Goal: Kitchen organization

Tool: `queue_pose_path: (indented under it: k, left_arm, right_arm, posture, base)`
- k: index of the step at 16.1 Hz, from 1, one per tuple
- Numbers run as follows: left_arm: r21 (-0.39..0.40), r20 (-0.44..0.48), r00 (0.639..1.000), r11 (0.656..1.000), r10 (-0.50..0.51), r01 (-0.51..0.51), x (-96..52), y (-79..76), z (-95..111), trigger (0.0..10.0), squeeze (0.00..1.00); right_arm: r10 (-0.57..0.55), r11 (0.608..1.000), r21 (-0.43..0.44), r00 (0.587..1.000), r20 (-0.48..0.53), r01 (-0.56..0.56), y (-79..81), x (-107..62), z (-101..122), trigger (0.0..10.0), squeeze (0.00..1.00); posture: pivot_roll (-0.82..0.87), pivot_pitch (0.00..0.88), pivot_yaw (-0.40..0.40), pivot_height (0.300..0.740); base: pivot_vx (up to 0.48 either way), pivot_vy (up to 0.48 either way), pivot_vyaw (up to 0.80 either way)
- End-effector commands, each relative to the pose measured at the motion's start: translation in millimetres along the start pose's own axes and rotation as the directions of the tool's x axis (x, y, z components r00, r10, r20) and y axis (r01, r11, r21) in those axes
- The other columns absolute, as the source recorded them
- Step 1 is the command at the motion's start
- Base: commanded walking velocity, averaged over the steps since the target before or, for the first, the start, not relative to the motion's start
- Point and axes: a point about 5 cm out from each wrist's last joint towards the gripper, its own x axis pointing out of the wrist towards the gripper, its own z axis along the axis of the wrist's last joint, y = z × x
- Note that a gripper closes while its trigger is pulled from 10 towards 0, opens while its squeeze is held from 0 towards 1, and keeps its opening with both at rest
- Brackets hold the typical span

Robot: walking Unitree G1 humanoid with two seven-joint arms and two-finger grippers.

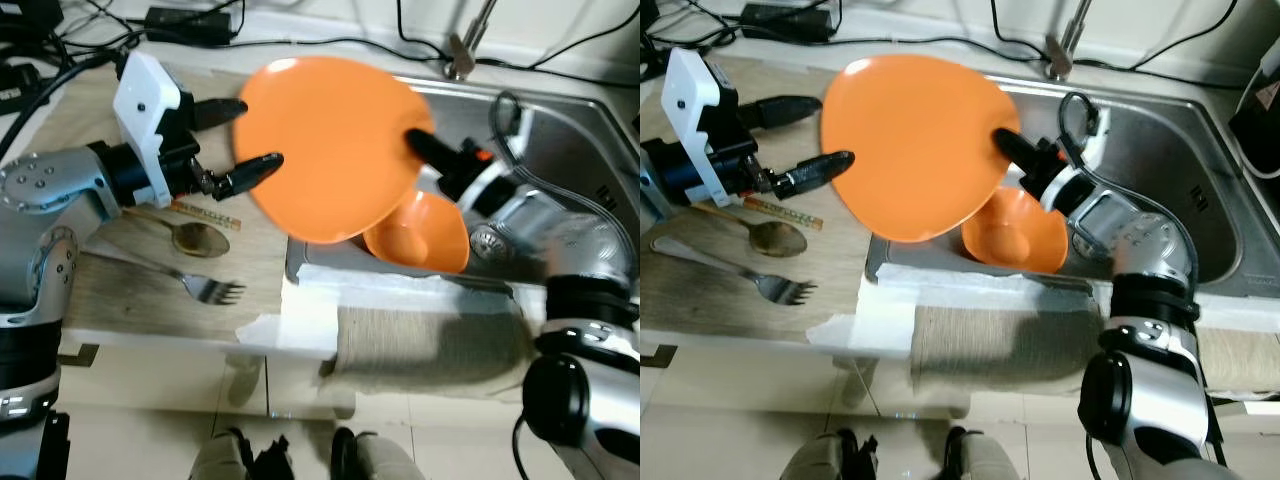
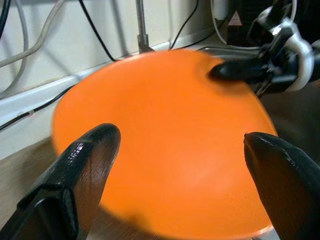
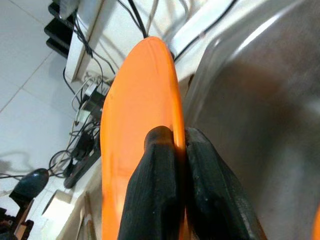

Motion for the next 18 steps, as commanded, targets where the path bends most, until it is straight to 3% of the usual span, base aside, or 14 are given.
queue_pose_path:
  k: [1, 3, 5, 9, 13, 16, 18]
  left_arm:
    - [0.003, 0.008, 1.000, 1.000, 0.010, -0.010, -2.7, -3.3, 2.5, 10.0, 0.00]
    - [-0.014, 0.023, 1.000, 1.000, 0.006, -0.006, -2.4, -9.4, 3.8, 10.0, 0.00]
    - [-0.031, 0.006, 0.999, 0.999, -0.034, 0.034, -0.4, -27.3, -1.8, 10.0, 0.00]
    - [-0.117, 0.039, 0.998, 0.992, -0.040, 0.044, -0.6, -46.9, -3.9, 10.0, 0.00]
    - [-0.152, 0.030, 0.995, 0.984, -0.091, 0.095, 10.5, -64.1, -7.4, 10.0, 0.00]
    - [-0.162, 0.040, 0.994, 0.981, -0.105, 0.110, 15.6, -70.0, -4.8, 10.0, 0.00]
    - [-0.171, 0.034, 0.994, 0.979, -0.108, 0.113, 18.1, -72.1, -6.8, 10.0, 0.00]
  right_arm:
    - [0.013, 1.000, -0.011, 0.998, 0.054, -0.013, 7.8, -11.8, 13.2, 0.0, 0.00]
    - [-0.032, 0.998, -0.054, 0.997, 0.074, 0.036, 8.2, -24.9, 20.2, 0.0, 0.00]
    - [-0.125, 0.985, -0.103, 0.984, 0.130, 0.138, 9.1, -44.5, 33.1, 0.0, 0.00]
    - [-0.223, 0.962, -0.105, 0.948, 0.229, 0.252, 10.2, -72.9, 52.6, 0.0, 0.00]
    - [-0.360, 0.907, -0.148, 0.907, 0.217, 0.395, -12.6, -79.1, 53.1, 0.0, 0.00]
    - [-0.446, 0.867, -0.154, 0.877, 0.181, 0.473, -33.6, -72.4, 42.1, 0.0, 0.00]
    - [-0.453, 0.868, -0.140, 0.876, 0.165, 0.476, -42.8, -64.5, 35.7, 0.0, 0.00]
  posture:
    - [-0.13, 0.169, -0.090, 0.740]
    - [-0.13, 0.171, -0.093, 0.740]
    - [-0.14, 0.175, -0.093, 0.740]
    - [-0.15, 0.183, -0.091, 0.740]
    - [-0.15, 0.182, -0.092, 0.740]
    - [-0.16, 0.183, -0.088, 0.740]
    - [-0.16, 0.181, -0.084, 0.740]
  base:
    - [0.000, 0.000, 0.00]
    - [0.000, 0.000, 0.00]
    - [0.000, 0.000, 0.00]
    - [0.000, 0.000, 0.00]
    - [0.000, 0.000, 0.00]
    - [0.000, 0.000, 0.00]
    - [0.000, 0.000, 0.00]
